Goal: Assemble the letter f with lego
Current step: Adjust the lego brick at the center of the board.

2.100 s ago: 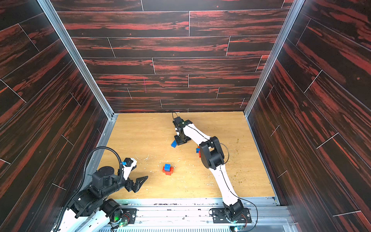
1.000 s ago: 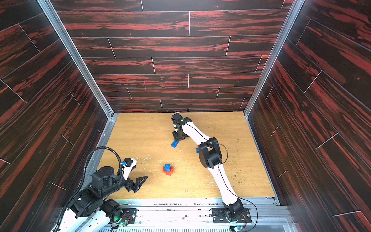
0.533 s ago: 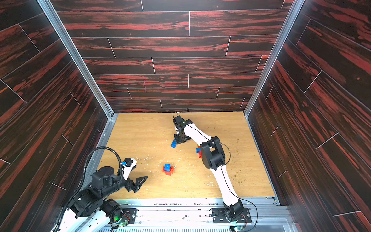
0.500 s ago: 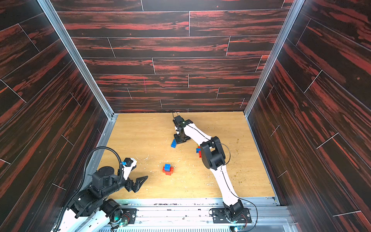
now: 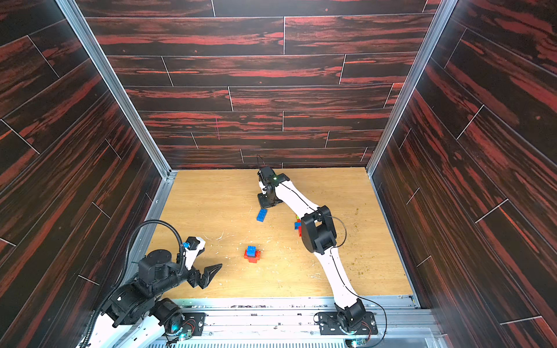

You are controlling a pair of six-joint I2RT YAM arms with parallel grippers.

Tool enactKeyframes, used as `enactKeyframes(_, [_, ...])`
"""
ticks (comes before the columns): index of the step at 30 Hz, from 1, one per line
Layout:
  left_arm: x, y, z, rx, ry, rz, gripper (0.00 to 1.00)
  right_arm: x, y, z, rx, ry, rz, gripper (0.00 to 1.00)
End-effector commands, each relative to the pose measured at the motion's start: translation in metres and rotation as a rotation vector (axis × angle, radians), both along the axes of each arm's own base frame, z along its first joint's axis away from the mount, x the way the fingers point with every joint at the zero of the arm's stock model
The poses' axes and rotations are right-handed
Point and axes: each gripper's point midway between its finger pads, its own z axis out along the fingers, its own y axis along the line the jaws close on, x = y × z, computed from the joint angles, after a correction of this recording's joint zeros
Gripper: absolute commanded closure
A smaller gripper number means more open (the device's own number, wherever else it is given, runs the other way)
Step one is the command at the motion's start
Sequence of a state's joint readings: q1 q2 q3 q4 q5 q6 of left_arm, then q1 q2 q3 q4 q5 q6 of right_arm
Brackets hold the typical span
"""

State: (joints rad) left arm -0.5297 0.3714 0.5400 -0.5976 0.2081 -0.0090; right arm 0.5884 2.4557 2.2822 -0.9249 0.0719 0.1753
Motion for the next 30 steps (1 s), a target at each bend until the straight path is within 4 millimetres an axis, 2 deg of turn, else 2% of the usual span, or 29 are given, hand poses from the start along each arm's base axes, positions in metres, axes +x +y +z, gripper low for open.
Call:
enactKeyframes(1, [0.000, -0.001, -0.001, -0.004, -0.004, -0.001, 0.00, -0.005, -0.003, -0.016, -0.028, 0.038, -0.002, 1.00])
enactKeyframes(16, [0.000, -0.001, -0.001, -0.003, -0.001, -0.002, 0.00, -0.014, -0.015, -0.024, -0.078, 0.065, -0.019, 1.00])
enactKeyframes(30, [0.000, -0.001, -0.001, -0.003, -0.001, -0.002, 0.00, -0.018, -0.013, -0.036, -0.068, 0.093, -0.011, 1.00])
